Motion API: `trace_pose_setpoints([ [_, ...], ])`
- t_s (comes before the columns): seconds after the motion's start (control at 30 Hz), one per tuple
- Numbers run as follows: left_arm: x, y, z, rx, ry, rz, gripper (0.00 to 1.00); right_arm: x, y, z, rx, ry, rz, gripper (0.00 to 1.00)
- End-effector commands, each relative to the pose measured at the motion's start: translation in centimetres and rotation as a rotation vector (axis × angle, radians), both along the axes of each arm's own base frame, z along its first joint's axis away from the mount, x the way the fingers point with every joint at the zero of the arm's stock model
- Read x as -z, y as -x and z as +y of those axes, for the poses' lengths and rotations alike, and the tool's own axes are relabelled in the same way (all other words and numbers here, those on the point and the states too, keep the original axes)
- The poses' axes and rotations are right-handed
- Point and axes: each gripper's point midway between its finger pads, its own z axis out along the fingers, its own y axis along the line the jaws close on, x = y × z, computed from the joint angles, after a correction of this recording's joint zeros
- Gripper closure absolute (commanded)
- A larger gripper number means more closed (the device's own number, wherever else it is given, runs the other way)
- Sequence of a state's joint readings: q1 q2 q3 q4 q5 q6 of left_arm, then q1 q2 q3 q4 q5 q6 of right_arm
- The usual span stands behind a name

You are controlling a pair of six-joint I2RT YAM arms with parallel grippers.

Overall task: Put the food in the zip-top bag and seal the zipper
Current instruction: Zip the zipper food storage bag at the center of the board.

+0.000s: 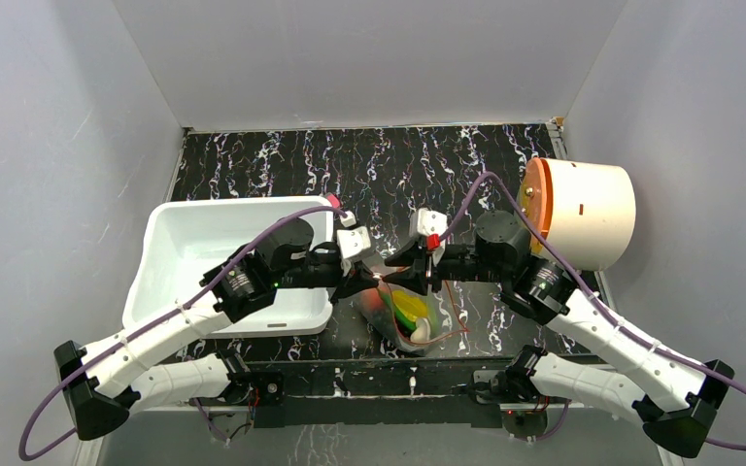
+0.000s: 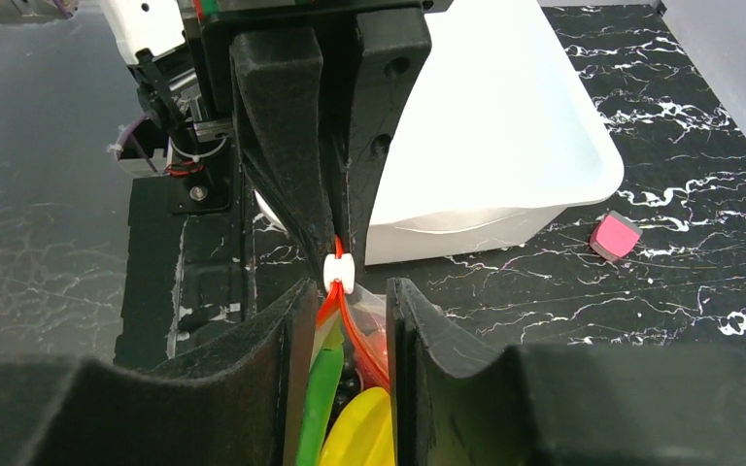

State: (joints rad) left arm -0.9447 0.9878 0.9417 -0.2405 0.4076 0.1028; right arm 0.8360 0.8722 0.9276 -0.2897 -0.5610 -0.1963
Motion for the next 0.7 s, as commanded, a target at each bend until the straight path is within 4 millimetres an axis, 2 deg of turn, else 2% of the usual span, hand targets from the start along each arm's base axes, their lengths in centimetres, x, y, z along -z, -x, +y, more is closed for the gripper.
trace_pose_setpoints([
  [0.0,-2.8,0.2,-0.5,0.016,0.063,-0.024,1.0,-1.4,0.1,0.6,-0.027,-0.05,-0.069,0.69],
  [0.37,-3.3,0.0,-1.2,0.024,0.073,-0.009,1.0,-0.9,0.2,1.8,-0.025,-0.044,-0.063,0.69],
  [0.5,-3.6,0.1,-1.3,0.029,0.076,-0.011,1.0,-0.7,0.1,1.9,-0.018,-0.036,-0.068,0.76],
  [0.57,-3.7,0.2,-1.2,0.03,0.078,-0.013,1.0,-0.6,-0.2,1.8,0.001,-0.032,-0.075,0.85],
  [0.67,-3.7,0.4,-1.0,0.038,0.079,-0.017,1.0,-0.4,-0.6,1.4,0.033,-0.019,-0.088,0.91],
])
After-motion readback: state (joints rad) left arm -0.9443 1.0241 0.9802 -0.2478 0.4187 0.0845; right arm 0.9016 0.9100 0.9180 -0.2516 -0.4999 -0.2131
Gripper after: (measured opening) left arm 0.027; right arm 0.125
